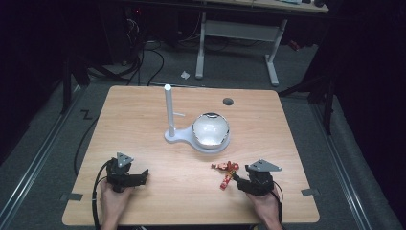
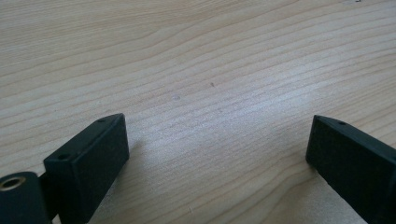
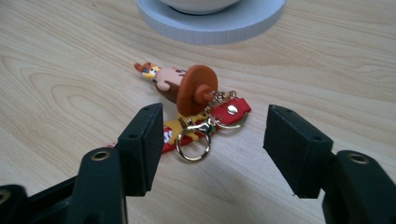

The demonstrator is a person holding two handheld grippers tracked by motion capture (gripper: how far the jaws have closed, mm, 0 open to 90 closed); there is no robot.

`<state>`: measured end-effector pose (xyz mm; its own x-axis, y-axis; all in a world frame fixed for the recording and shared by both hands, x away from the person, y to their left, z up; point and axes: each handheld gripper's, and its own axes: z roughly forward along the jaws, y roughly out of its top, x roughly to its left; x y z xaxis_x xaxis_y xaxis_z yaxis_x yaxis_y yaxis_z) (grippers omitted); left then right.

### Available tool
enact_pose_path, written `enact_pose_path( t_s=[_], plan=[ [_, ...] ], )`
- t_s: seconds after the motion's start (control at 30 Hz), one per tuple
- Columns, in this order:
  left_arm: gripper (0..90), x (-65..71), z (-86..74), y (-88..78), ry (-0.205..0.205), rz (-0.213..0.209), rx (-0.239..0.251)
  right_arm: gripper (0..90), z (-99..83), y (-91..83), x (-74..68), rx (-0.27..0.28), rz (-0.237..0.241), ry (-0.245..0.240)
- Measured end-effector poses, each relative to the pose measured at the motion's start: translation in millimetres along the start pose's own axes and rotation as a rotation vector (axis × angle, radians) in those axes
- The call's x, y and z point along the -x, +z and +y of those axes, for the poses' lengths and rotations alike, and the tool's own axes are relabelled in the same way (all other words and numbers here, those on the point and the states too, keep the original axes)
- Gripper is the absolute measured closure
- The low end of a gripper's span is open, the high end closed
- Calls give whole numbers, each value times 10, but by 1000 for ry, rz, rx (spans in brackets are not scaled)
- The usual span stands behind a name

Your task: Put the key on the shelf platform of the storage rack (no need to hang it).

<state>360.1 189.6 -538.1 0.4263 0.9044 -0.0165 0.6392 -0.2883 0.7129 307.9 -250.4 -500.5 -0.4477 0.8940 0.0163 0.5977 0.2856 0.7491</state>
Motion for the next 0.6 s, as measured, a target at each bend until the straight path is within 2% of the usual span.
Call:
enact_pose_path(
  t_s=[0.17,0.6],
  plan=[
    [61,0,0,0,0,0,0,317,84,52,-58,0,-6,-13],
    [61,1,0,0,0,0,0,349,266,235,-112,-35,41,-68]
  ],
)
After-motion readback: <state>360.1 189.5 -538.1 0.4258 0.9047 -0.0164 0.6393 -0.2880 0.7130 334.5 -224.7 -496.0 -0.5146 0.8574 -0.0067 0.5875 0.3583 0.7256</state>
